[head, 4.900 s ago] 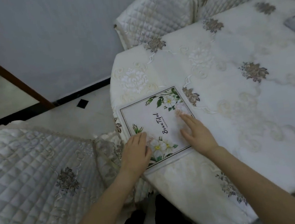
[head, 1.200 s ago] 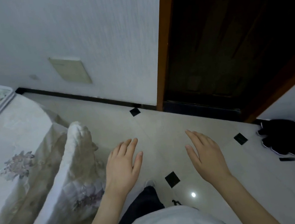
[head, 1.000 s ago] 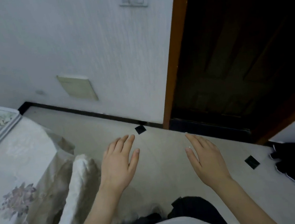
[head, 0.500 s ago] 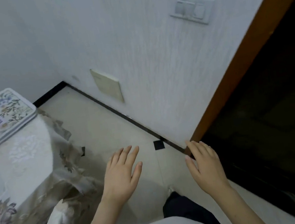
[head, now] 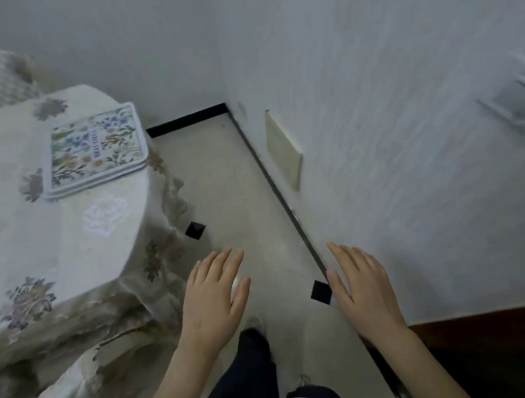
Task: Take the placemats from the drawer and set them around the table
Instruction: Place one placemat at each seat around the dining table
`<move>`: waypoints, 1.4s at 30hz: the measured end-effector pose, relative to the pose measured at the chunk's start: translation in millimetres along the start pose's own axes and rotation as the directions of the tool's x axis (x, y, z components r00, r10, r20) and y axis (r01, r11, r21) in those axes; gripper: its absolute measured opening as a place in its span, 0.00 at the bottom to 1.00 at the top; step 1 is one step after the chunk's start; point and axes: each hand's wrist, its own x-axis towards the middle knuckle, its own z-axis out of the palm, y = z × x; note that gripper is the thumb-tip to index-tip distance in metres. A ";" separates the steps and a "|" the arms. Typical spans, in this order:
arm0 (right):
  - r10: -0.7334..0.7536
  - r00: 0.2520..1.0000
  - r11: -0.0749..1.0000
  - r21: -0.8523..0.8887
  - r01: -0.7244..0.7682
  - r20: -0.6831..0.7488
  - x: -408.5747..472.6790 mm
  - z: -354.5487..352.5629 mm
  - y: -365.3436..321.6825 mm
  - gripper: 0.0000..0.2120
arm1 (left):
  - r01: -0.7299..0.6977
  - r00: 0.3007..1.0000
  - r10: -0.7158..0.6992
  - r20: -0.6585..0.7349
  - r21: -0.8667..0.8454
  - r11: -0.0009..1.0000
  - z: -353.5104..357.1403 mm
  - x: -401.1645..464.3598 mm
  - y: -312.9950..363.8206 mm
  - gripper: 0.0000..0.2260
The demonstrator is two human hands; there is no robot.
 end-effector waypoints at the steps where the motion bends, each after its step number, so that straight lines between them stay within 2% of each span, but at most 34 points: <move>1: -0.019 1.000 1.000 0.002 0.019 0.022 14.1 4.0 0.2 0.31 | 0.023 1.000 -0.023 0.004 0.001 1.000 2.6 6.4 -5.0 0.23; 8: -0.133 0.986 0.991 -0.017 0.136 0.104 144.4 26.2 -18.9 0.31 | 0.167 0.985 -0.168 -0.026 -0.025 0.986 10.3 87.8 -53.3 0.24; 14: -0.174 0.983 0.984 -0.034 0.176 0.056 261.8 9.6 -61.0 0.29 | 0.153 0.983 -0.153 -0.102 -0.007 0.988 -31.3 198.4 -103.0 0.26; 18: -0.231 0.971 0.972 -0.026 0.233 0.055 335.3 -2.0 -84.1 0.35 | 0.174 0.972 -0.173 -0.159 -0.005 0.985 -58.4 265.0 -131.6 0.28; 20: -0.262 0.964 0.965 -0.021 0.263 0.056 369.1 -1.6 -91.0 0.32 | 0.194 0.965 -0.194 -0.175 -0.015 0.981 -62.0 288.8 -141.1 0.27; 27: -0.417 0.896 0.908 0.027 0.418 0.155 499.3 13.3 -109.4 0.30 | 0.383 0.904 -0.390 -0.177 -0.071 0.921 -40.3 355.3 -169.3 0.26; 30: -0.504 0.842 0.862 0.051 0.504 0.191 567.4 16.9 -127.8 0.26 | 0.481 0.851 -0.487 -0.196 -0.079 0.873 -37.2 389.4 -180.3 0.27; 33: -0.597 0.765 0.797 0.068 0.600 0.241 632.1 19.1 -154.0 0.28 | 0.592 0.767 -0.596 -0.239 -0.097 0.800 -47.4 423.7 -187.9 0.25; 38: -0.752 0.584 0.638 0.116 0.761 0.305 709.9 27.2 -200.8 0.27 | 0.726 0.612 -0.722 -0.323 -0.134 0.675 -71.2 464.5 -201.1 0.24; 42: -0.827 0.440 0.521 0.181 0.834 0.349 744.6 44.3 -233.4 0.26 | 0.814 0.462 -0.816 -0.348 -0.199 0.545 -70.1 468.1 -210.9 0.24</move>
